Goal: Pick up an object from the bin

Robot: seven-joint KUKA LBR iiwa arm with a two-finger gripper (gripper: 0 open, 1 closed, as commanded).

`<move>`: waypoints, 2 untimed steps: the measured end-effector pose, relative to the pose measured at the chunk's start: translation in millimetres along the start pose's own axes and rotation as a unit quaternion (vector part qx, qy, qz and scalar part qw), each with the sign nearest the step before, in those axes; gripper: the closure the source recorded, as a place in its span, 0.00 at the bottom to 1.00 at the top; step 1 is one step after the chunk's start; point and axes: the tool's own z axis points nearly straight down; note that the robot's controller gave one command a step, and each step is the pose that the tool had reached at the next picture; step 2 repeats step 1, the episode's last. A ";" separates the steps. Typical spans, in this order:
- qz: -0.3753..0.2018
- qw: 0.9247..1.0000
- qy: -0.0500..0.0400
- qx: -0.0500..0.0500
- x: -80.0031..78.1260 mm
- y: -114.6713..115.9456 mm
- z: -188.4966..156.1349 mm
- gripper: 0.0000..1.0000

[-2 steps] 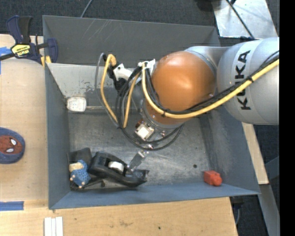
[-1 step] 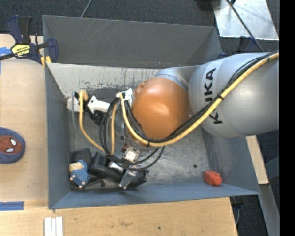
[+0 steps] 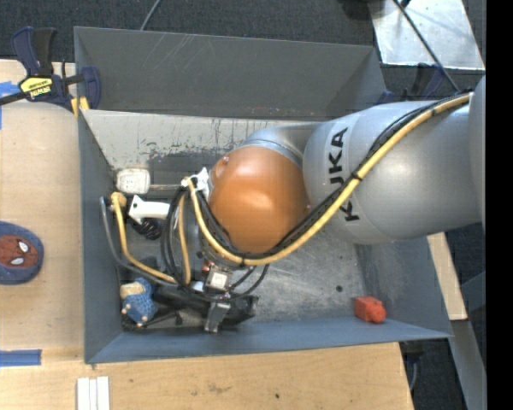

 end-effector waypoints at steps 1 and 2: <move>0.000 1.000 -0.008 -0.004 -7.1 -1.1 0.1 1.00; 0.000 1.000 -0.008 -0.004 -7.1 -1.1 0.1 1.00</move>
Offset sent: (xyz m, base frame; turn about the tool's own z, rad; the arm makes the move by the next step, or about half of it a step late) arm 0.0000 0.0000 0.0000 0.0000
